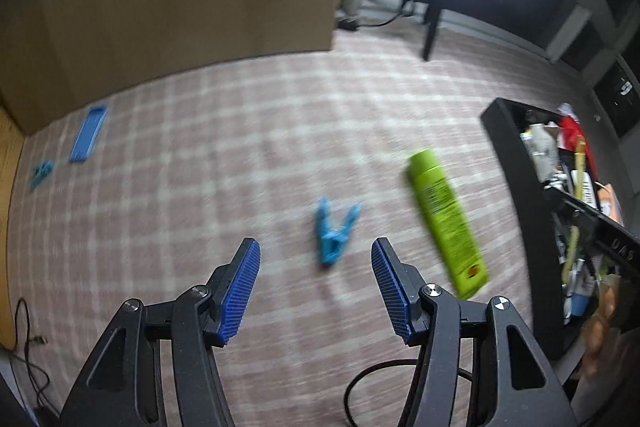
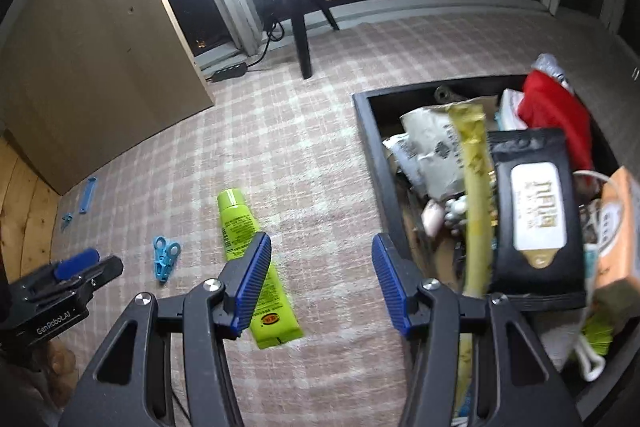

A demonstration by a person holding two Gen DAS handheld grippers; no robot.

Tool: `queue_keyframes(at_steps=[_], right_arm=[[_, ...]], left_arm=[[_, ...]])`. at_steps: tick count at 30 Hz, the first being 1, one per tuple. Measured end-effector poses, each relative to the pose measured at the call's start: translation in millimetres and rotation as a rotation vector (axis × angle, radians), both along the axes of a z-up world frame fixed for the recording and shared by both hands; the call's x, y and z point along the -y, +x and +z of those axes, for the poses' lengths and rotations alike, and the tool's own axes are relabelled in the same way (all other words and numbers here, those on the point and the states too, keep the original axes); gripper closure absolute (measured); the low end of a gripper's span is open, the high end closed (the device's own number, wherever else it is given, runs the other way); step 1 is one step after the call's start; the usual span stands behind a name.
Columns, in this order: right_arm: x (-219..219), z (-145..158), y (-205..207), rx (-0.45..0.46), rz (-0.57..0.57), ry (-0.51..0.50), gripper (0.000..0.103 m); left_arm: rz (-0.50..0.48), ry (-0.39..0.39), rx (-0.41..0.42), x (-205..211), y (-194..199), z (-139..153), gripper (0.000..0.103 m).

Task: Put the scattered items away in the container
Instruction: 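Move both tools back over the carpet toward the green tube and blue clothespin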

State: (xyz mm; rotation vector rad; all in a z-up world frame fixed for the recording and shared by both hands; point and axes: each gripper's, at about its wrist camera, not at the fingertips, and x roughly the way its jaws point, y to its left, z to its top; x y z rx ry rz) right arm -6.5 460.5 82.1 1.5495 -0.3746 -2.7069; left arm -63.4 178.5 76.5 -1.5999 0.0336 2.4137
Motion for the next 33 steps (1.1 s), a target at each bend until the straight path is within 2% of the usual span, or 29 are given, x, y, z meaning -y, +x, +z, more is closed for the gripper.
queue_keyframes(at_steps=[7, 10, 13, 19, 27, 33], right_arm=[[3, -9, -4, 0.029, 0.023, -0.013, 0.051], [1, -11, -6, 0.040, 0.023, -0.031, 0.051], [-1, -12, -6, 0.045, 0.026, -0.055, 0.050], [4, -7, -5, 0.022, 0.042, 0.025, 0.050], [0, -7, -8, 0.034, 0.042, 0.042, 0.049], [-1, -8, -10, 0.038, 0.051, 0.049, 0.049]], left_arm=[[0.046, 0.024, 0.021, 20, 2, -12, 0.047], [0.029, 0.031, 0.025, 18, 3, -12, 0.046], [0.008, 0.082, 0.048, 16, 3, -10, 0.045], [0.005, 0.132, 0.075, 12, -2, -8, 0.040], [0.016, 0.200, 0.101, 17, -5, -10, 0.040], [-0.004, 0.179, 0.082, 10, -6, -11, 0.040]])
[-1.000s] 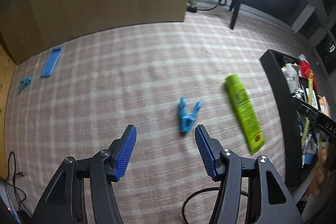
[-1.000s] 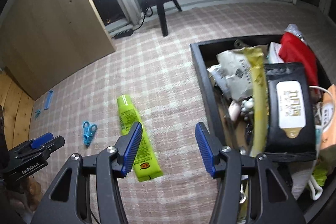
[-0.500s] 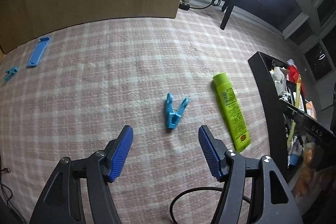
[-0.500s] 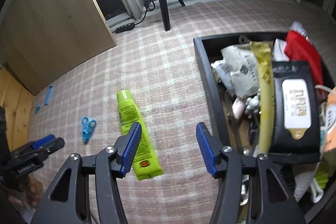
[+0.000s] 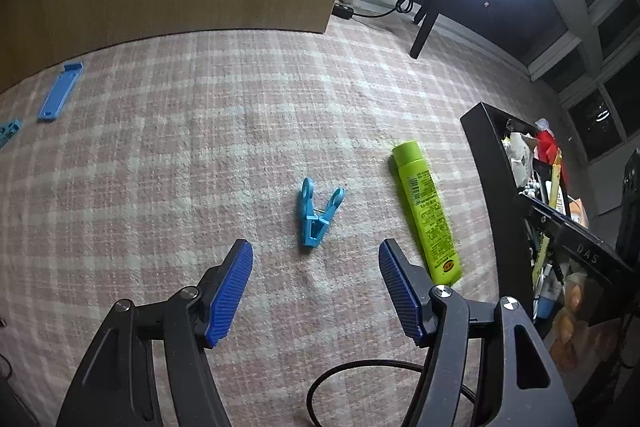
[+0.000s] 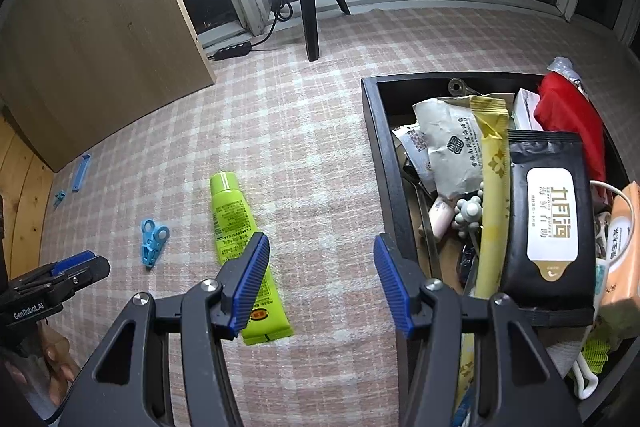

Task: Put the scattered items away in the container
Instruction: 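Move both tools back over the carpet toward the green tube and blue clothespin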

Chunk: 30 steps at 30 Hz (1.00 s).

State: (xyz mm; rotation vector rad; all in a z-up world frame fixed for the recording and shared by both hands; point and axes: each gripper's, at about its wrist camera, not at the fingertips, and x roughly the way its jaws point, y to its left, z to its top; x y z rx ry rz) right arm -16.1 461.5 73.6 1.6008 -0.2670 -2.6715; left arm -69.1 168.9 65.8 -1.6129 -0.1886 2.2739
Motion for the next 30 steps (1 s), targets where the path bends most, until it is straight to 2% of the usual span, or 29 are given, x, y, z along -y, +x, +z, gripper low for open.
queue_keyframes(at_steps=[4, 11, 18, 25, 30], right_arm=[[1, -2, -1, 0.003, 0.006, 0.010, 0.049], [17, -11, -8, 0.023, 0.100, 0.046, 0.049], [43, -26, -24, 0.046, 0.199, 0.080, 0.043], [69, -43, -37, 0.074, 0.257, 0.097, 0.042], [76, -50, -43, 0.074, 0.262, 0.113, 0.042]], left_arm=[[0.008, 0.000, 0.006, 0, -3, -3, 0.040], [0.075, -0.077, -0.008, 2, -16, -14, 0.040], [-0.010, -0.190, -0.056, -24, -15, -27, 0.040], [-0.038, -0.210, -0.040, -32, -19, -41, 0.041], [-0.021, -0.183, -0.023, -26, -23, -43, 0.042]])
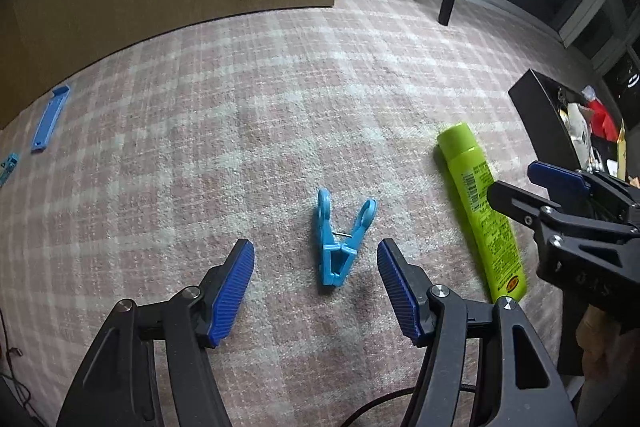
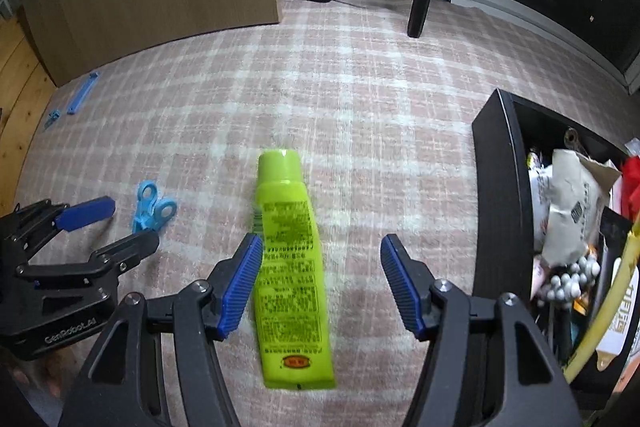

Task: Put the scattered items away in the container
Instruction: 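Move both tools back over the carpet toward the green tube and blue clothespin, then grasp the blue clothespin with left tool while right tool grasps the lime-green tube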

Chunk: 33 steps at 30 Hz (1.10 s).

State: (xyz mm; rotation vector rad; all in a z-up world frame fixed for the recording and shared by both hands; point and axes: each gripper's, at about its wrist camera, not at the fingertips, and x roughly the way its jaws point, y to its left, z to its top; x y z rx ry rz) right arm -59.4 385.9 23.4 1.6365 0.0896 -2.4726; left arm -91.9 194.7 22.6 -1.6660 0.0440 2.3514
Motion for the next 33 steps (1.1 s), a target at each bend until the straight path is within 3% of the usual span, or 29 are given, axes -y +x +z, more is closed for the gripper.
queue_keyframes(at_steps=[7, 17, 19, 21, 22, 28, 33], right_arm=[[10, -9, -19, 0.043, 0.032, -0.016, 0.042], [28, -23, -52, 0.060, 0.061, 0.027, 0.042], [32, -23, -52, 0.039, 0.076, 0.057, 0.045], [35, -22, -51, 0.029, 0.092, 0.059, 0.056], [35, -20, -52, 0.026, 0.093, 0.060, 0.066], [21, -15, -53, 0.042, 0.036, -0.017, 0.066], [5, 4, -47, 0.004, -0.009, -0.073, 0.066]], left_arm=[[-0.024, -0.013, 0.009, -12, -7, -7, 0.042], [-0.019, -0.045, -0.032, -21, -8, -8, 0.052], [-0.015, -0.052, -0.046, -21, -8, -7, 0.060], [-0.009, -0.062, -0.053, -21, -8, -6, 0.075], [-0.004, -0.064, -0.053, -20, -9, -6, 0.077], [0.004, -0.036, -0.038, -19, -6, -2, 0.078], [-0.003, -0.026, -0.057, -25, 0, 9, 0.078]])
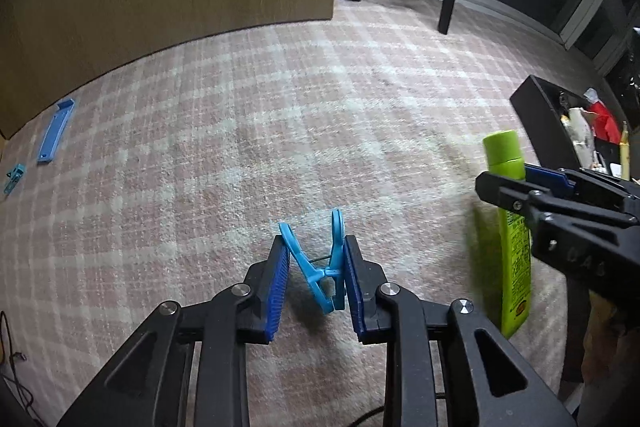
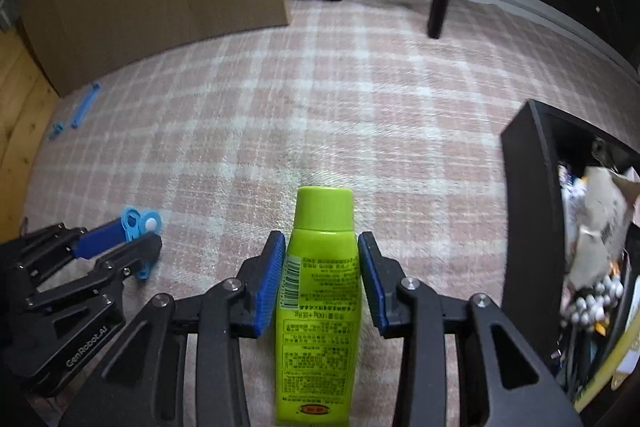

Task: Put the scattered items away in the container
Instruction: 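Grasp the blue clothespin with left tool while right tool grasps the lime-green tube, then carry clothespin and tube over the black bin and open both tools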

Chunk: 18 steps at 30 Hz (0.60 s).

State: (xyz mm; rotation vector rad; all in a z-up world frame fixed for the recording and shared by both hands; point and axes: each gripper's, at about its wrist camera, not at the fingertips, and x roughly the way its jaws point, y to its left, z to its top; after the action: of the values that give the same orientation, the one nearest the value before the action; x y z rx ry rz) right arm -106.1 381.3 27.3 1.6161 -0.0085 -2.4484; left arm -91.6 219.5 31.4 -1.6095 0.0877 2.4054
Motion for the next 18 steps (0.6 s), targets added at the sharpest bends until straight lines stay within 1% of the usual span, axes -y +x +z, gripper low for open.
queue_keyframes(at_steps=[2, 4, 6, 10, 12, 13, 15, 18], right_arm=[[-5, 12, 7, -0.022, -0.015, -0.018, 0.067], [-24, 24, 11, -0.052, -0.035, -0.041, 0.067], [-33, 38, 20, -0.086, -0.057, -0.058, 0.067], [-43, 60, 38, -0.142, -0.091, -0.074, 0.067], [-48, 73, 59, -0.177, -0.115, -0.080, 0.067], [-48, 76, 60, -0.194, -0.124, -0.082, 0.067], [-53, 86, 66, -0.220, -0.139, -0.086, 0.067], [-65, 97, 75, -0.247, -0.167, -0.095, 0.067]], left_arm=[[-0.005, 0.008, -0.015, -3, 1, 8, 0.078], [-0.009, 0.022, -0.027, -6, 4, 16, 0.078], [-0.019, 0.036, -0.050, -11, 9, 29, 0.078], [-0.045, 0.055, -0.091, -20, 20, 51, 0.078], [-0.061, 0.065, -0.106, -25, 24, 61, 0.078], [-0.070, 0.070, -0.111, -18, 23, 68, 0.078], [-0.092, 0.083, -0.126, -22, 28, 74, 0.078], [-0.124, 0.099, -0.144, -46, 32, 82, 0.078]])
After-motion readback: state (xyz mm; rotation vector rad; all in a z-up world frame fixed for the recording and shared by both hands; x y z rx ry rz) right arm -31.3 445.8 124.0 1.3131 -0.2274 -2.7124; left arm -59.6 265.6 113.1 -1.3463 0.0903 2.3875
